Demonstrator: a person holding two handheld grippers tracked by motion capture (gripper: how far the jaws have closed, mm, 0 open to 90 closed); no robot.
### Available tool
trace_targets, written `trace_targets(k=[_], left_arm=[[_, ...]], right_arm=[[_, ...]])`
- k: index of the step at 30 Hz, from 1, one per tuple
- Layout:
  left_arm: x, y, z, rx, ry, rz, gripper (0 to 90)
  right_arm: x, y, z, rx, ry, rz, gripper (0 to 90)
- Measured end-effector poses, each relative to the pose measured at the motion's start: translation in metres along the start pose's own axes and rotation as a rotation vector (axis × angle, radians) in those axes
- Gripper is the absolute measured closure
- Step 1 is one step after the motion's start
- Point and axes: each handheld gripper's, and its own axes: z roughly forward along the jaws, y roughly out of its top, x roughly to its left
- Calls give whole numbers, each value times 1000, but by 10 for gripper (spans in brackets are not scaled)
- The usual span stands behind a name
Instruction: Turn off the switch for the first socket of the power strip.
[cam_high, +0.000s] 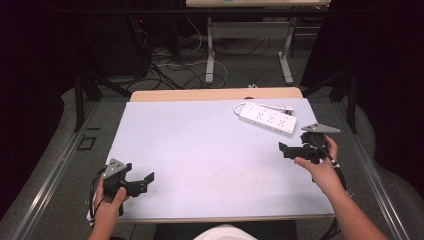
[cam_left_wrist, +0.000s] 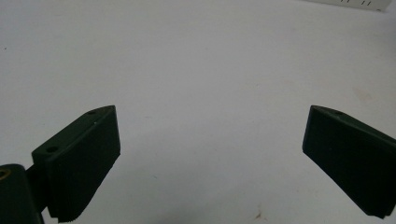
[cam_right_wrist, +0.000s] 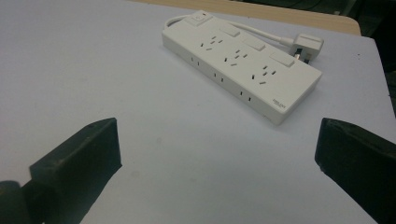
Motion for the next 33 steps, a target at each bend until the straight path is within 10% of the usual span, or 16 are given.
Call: trace_targets(k=[33], left_arm=[[0, 0, 0, 0, 1, 1, 42]], right_arm=[[8, 76, 28, 77, -2, -27, 32]])
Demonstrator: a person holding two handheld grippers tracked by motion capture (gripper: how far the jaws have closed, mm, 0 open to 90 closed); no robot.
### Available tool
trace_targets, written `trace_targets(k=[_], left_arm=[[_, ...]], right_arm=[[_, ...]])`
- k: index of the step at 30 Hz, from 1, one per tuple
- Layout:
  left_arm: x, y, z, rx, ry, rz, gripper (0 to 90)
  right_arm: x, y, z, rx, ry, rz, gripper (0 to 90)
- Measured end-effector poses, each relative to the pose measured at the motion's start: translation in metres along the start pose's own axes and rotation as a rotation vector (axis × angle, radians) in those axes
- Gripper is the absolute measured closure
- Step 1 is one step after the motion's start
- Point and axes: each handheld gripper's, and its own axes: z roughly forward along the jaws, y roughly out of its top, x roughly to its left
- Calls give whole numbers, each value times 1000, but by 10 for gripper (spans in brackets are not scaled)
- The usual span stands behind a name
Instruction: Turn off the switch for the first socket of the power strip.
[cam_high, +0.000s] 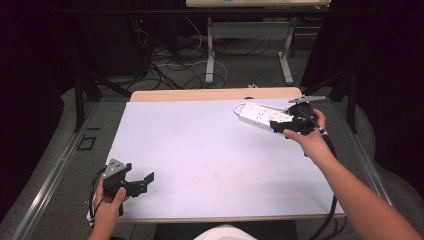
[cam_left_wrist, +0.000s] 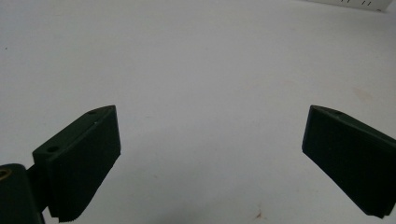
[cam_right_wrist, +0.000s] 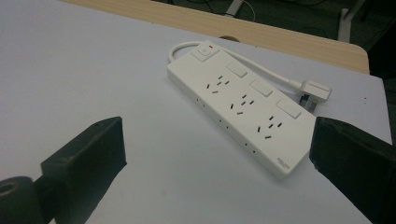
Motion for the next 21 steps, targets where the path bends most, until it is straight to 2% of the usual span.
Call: trace_targets(k=[9, 13, 21], left_arm=[[0, 0, 0, 0, 0, 1, 42], [0, 0, 0, 0, 0, 1, 42], [1, 0, 0, 0, 1, 1, 43]], right_arm=[[-2, 19, 5, 5, -1, 22, 46], [-2, 28, 8, 7, -13, 11, 59], [0, 39, 19, 32, -13, 19, 74]])
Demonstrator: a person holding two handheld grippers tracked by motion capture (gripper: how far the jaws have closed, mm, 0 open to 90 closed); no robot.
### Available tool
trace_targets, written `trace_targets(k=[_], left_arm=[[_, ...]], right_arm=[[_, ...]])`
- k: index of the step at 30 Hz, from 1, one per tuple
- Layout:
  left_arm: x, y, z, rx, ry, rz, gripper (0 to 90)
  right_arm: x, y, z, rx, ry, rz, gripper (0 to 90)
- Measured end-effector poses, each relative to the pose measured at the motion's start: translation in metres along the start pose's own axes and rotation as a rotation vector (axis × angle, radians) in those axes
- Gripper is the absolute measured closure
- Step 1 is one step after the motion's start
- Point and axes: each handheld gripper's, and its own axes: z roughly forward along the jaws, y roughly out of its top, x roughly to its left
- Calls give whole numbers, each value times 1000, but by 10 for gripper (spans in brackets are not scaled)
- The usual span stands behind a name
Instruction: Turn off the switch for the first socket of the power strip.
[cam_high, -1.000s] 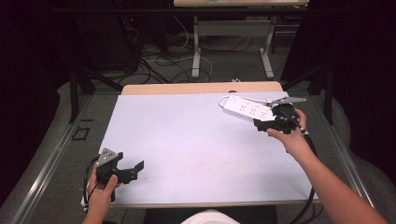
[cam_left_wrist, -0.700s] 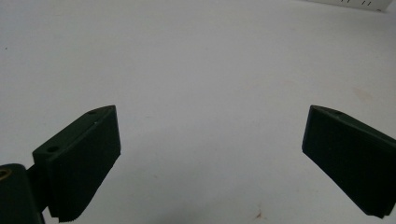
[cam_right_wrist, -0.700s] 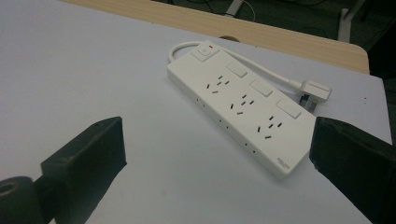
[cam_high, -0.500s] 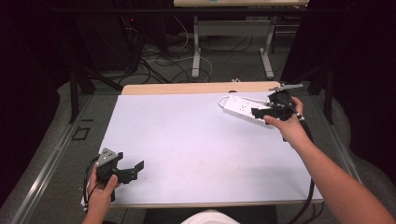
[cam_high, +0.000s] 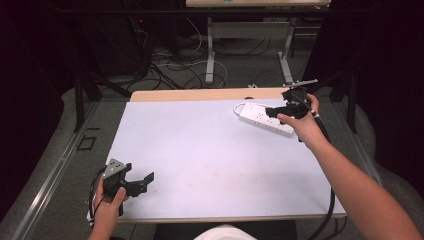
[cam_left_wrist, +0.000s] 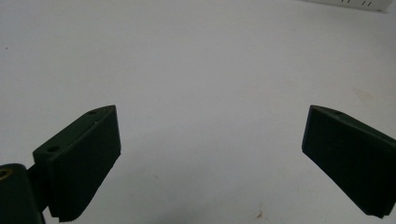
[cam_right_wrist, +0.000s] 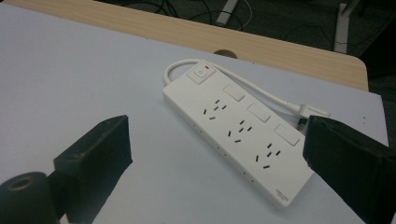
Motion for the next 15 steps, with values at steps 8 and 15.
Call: trace_targets(k=[8, 15], left_arm=[[0, 0, 0, 0, 1, -1, 44], [1, 0, -1, 10, 0, -3, 46]], right_arm=[[2, 13, 12, 29, -1, 18, 146], [2, 22, 27, 36, -18, 16, 175]])
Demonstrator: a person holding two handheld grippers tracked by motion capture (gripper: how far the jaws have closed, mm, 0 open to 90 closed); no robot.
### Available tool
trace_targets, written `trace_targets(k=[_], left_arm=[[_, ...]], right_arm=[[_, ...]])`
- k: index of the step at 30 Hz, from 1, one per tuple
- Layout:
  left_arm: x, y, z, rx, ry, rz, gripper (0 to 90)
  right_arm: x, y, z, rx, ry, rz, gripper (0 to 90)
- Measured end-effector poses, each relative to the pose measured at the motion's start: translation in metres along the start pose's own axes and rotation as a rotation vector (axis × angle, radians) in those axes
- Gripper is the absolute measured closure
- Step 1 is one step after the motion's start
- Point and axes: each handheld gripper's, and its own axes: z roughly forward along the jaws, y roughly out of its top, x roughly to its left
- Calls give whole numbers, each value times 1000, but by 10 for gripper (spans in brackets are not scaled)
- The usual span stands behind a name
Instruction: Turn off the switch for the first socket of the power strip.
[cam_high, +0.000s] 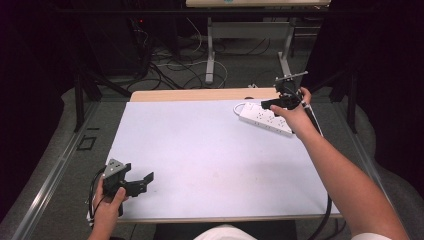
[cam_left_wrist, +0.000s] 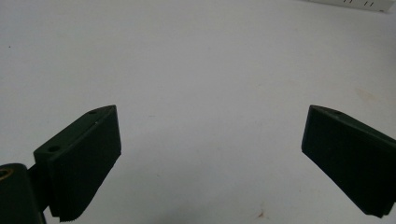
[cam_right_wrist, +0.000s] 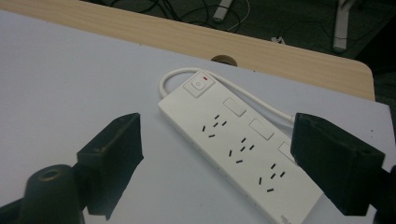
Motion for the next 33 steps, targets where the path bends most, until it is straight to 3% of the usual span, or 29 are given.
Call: trace_targets(k=[5, 16, 22, 33], left_arm=[[0, -1, 0, -8, 7, -6, 47], [2, -1, -2, 1, 5, -6, 48], [1, -2, -1, -5, 8, -7, 48], [2, -2, -1, 5, 3, -6, 50]], right_arm=[[-1, 6, 12, 16, -18, 3, 235], [-12, 10, 41, 40, -54, 69, 299], [-19, 10, 50, 58, -62, 107, 312], [-33, 9, 61, 60, -61, 119, 369]])
